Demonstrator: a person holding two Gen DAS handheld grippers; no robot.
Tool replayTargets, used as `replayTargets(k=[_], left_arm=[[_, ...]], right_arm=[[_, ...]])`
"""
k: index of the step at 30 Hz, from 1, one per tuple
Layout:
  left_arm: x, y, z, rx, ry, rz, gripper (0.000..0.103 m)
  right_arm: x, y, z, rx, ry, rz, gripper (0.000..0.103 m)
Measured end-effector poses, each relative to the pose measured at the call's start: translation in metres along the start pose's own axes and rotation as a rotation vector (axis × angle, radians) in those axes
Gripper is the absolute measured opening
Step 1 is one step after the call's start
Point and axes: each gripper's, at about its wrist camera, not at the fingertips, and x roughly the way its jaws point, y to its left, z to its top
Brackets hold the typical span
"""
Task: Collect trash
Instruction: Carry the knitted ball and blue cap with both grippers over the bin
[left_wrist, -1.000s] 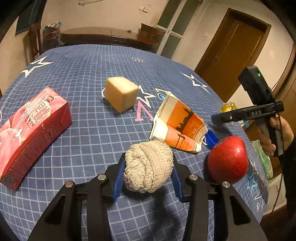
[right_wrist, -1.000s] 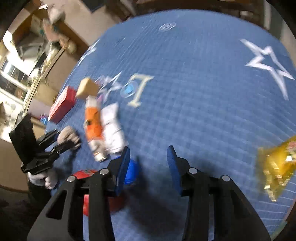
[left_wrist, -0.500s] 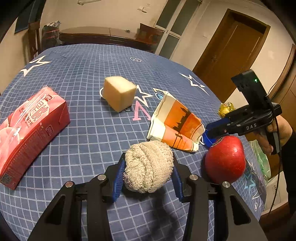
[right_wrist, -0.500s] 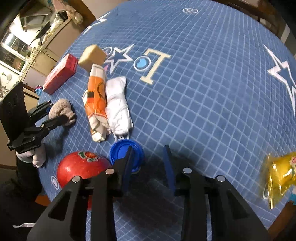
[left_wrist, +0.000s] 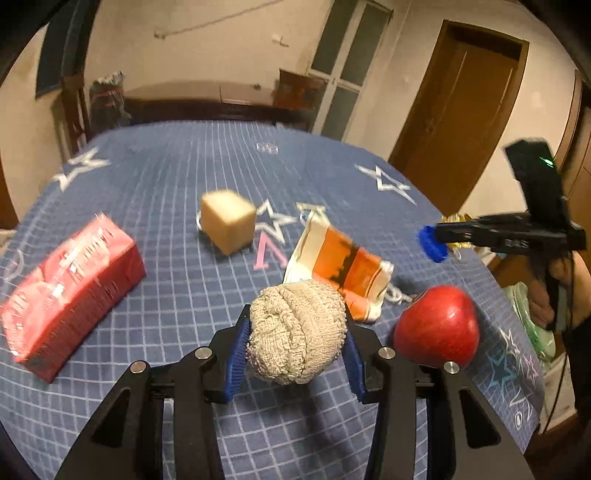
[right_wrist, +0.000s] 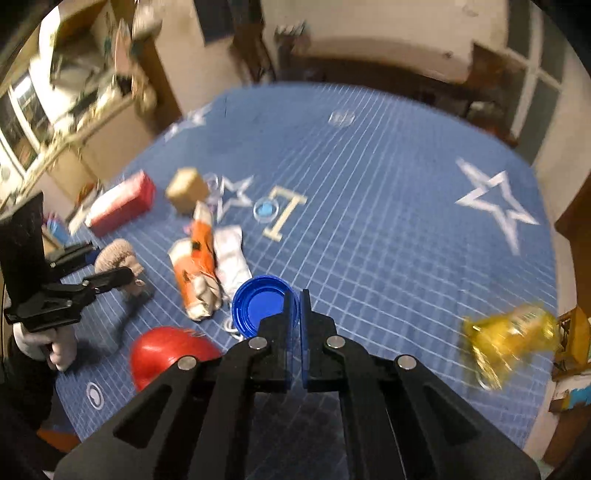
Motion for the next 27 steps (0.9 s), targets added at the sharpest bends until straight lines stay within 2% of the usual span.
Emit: replayTargets(k=[4, 7, 11, 16, 20, 27], left_arm=[[-0.023, -0.035, 0.008, 0.043, -0.067, 0.015, 0.046], [-0.036, -0.077, 0.014, 0.094, -0.117, -0.015, 0.046], [-0.034, -0.144, 0.016, 0.158, -0.133, -0.094, 0.046], [-0.028, -0.242, 0.014, 0.237, -0.155, -0.202, 0.046], [-0.023, -0.315, 0.006, 0.304, -0.156, -0.276, 0.046], [0.0, -0.433, -0.012, 0.408, -0.102, -0.377, 0.046]], right_arm=[[-0.049, 0.007, -0.02, 0.022, -0.139, -0.091, 0.001], [-0.087, 0.007, -0.043, 0.05, -0.224, -0.172, 0.001], [-0.135, -0.004, -0.083, 0.135, -0.304, -0.269, 0.001], [-0.184, -0.021, -0.136, 0.221, -0.349, -0.401, 0.001], [-0.222, -0.042, -0.174, 0.291, -0.359, -0.464, 0.001], [-0.266, -0.081, -0.233, 0.402, -0.345, -0.575, 0.002]])
